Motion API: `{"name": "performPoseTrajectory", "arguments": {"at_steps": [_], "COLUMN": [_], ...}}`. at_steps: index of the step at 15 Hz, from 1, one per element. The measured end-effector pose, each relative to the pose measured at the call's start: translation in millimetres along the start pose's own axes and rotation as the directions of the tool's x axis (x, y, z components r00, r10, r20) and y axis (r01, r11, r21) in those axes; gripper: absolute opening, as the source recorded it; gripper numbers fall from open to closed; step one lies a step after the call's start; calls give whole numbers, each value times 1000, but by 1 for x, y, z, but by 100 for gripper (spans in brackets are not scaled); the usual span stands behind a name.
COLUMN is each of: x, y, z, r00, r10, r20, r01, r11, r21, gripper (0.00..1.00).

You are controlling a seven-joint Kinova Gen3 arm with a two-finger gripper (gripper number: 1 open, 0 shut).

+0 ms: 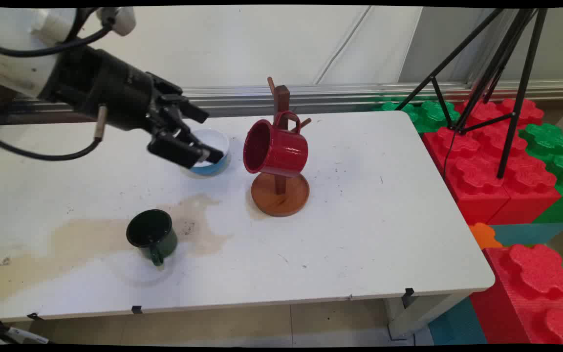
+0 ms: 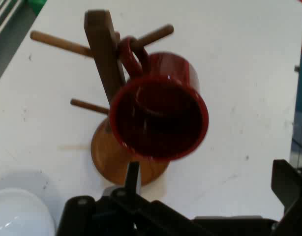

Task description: Pick up the red mug from the rack

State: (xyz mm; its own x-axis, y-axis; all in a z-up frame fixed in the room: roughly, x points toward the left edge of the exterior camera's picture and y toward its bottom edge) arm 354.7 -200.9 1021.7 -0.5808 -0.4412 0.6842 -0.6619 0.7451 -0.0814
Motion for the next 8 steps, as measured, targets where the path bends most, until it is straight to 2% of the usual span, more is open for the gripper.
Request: {"name": "performPoseTrajectory", "arguments": {"at_steps": [4,8], "x": [8,14], "y": [-1,-2], "z": [14,40], "r00": [999,996], "r10": [-38,-92], "r20": [-12,-16], "r01": [38,92], "r11": [999,996], "r21": [3,-15], "gripper": [100,100]}}
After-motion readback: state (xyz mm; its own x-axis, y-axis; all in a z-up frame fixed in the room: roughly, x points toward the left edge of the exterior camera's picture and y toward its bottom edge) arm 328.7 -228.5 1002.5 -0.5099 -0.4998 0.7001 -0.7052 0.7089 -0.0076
